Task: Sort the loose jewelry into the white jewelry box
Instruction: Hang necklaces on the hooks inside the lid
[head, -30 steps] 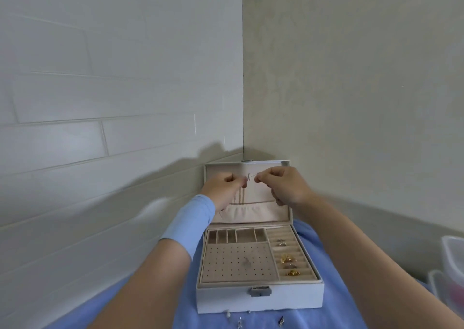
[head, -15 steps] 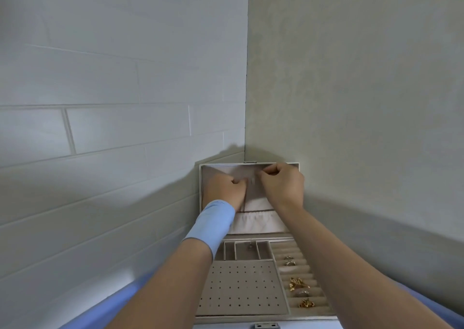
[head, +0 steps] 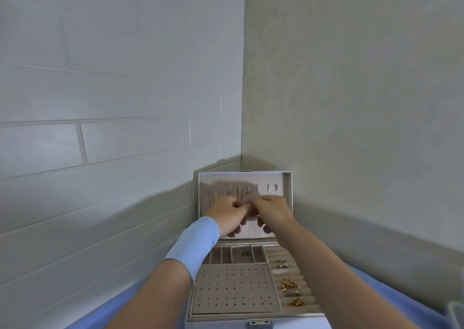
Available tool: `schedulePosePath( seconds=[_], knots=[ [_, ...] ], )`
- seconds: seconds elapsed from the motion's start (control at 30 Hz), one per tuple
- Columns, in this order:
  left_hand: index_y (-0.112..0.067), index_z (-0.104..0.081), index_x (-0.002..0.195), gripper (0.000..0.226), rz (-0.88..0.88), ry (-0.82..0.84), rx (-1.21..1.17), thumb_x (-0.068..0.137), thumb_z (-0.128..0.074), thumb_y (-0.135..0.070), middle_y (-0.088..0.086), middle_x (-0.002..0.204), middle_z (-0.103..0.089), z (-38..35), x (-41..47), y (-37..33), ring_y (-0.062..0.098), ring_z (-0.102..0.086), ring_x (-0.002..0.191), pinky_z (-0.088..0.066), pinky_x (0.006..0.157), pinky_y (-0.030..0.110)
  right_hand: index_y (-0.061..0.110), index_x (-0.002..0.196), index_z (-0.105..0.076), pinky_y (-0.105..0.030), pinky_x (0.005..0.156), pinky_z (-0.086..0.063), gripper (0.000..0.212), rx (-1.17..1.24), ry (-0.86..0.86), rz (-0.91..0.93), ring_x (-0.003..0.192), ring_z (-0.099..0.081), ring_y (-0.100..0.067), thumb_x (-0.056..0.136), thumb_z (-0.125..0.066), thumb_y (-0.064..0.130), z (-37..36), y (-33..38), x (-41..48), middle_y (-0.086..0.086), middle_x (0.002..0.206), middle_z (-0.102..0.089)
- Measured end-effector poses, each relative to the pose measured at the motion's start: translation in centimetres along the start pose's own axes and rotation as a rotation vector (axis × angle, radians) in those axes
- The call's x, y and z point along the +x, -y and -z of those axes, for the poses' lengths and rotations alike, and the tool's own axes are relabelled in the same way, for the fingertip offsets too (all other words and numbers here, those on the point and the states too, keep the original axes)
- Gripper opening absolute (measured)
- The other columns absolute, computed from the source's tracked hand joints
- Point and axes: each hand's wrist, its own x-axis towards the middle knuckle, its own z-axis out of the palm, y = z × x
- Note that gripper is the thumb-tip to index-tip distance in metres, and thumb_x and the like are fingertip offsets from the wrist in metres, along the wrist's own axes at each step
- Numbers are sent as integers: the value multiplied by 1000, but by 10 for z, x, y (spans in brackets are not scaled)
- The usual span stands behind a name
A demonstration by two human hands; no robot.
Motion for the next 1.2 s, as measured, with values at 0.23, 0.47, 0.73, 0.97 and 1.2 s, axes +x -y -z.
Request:
schedulePosePath(
  seconds=[0.23,0.47,0.73,0.97,1.2],
  knots=[
    [-17,-73,104,25,-36,236,-4,94,-57,-34,-5,97,-76,12,-29,-7,16,-72,95,-54,91,34,-5,102,-72,-27,57,-42,28,65,190,-56,63,-57,-18,94,-60,18,7,10,-26,-9,81,-69],
    [-28,-67,111,20,10,-13,33,92,-61,-33,-3,108,-70,-1,-38,-9,14,-66,91,-51,76,26,-2,93,-73,-16,56,-46,24,-163,121,71,66,-56,-14,94,-62,19,26,16,-39,-10,81,-74],
    [-16,-70,110,20,25,140,-208,95,-60,-25,-4,94,-77,-13,-50,-28,8,-57,61,-40,54,20,16,83,-79,-18,66,-49,15,-283,86,230,73,-65,-4,90,-68,23,44,24,-45,2,81,-76],
    [-21,-73,96,17,-31,38,-12,94,-61,-32,-9,85,-76,-5,-49,-32,6,-62,64,-43,57,19,14,82,-71,-20,56,-41,22,-331,172,98,63,-54,-9,94,-54,15,47,21,-50,4,74,-63],
    [-27,-77,91,15,-144,18,113,87,-69,-39,-14,92,-72,3,-39,-29,4,-63,92,-47,84,21,10,93,-71,-25,51,-38,11,-233,395,60,54,-50,-12,91,-64,18,31,10,-52,-2,79,-68]
  ],
)
